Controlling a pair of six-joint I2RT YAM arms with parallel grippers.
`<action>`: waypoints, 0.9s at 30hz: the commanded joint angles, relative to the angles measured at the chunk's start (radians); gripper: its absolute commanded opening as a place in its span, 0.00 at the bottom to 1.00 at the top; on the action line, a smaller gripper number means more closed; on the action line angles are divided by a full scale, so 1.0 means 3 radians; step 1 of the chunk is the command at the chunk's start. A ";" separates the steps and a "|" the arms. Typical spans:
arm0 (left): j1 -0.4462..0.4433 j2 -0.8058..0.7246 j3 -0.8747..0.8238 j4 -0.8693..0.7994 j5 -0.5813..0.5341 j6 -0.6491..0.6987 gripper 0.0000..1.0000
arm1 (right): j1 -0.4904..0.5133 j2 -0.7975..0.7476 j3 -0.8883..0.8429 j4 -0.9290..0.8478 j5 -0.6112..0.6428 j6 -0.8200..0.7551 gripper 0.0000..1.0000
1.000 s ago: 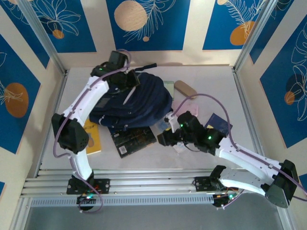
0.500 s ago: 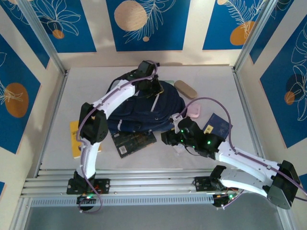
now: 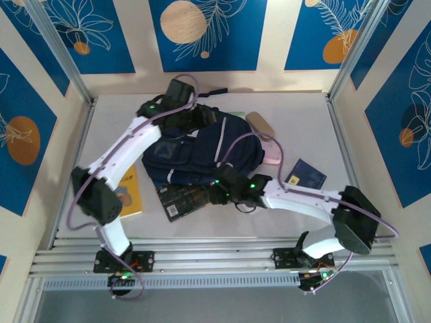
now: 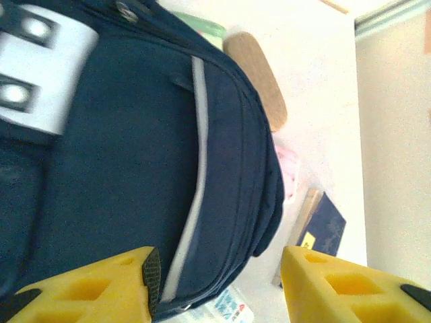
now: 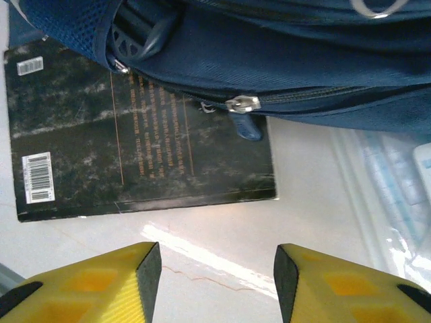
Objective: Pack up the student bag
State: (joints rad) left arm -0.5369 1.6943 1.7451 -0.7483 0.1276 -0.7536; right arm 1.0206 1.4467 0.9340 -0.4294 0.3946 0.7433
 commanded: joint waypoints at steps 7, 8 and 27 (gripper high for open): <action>0.0439 -0.0992 -0.1307 0.0285 -0.0498 0.0287 0.50 | 0.0275 0.0987 0.1048 -0.1139 0.0980 0.0714 0.53; 0.0479 -0.1023 -0.1377 0.0324 -0.0483 0.0321 0.50 | 0.0266 0.1062 0.1122 -0.1200 0.0978 0.0740 0.53; 0.0755 -0.1042 -0.1699 0.0546 -0.0104 0.0229 0.48 | 0.0047 0.1572 0.1412 -0.1101 0.0606 0.0432 0.44</action>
State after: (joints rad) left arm -0.3214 1.4033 1.2476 -0.6048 0.0708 -0.6746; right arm 1.0519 1.9026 1.3300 -0.7521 0.5949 0.8783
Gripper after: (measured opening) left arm 0.486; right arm 0.443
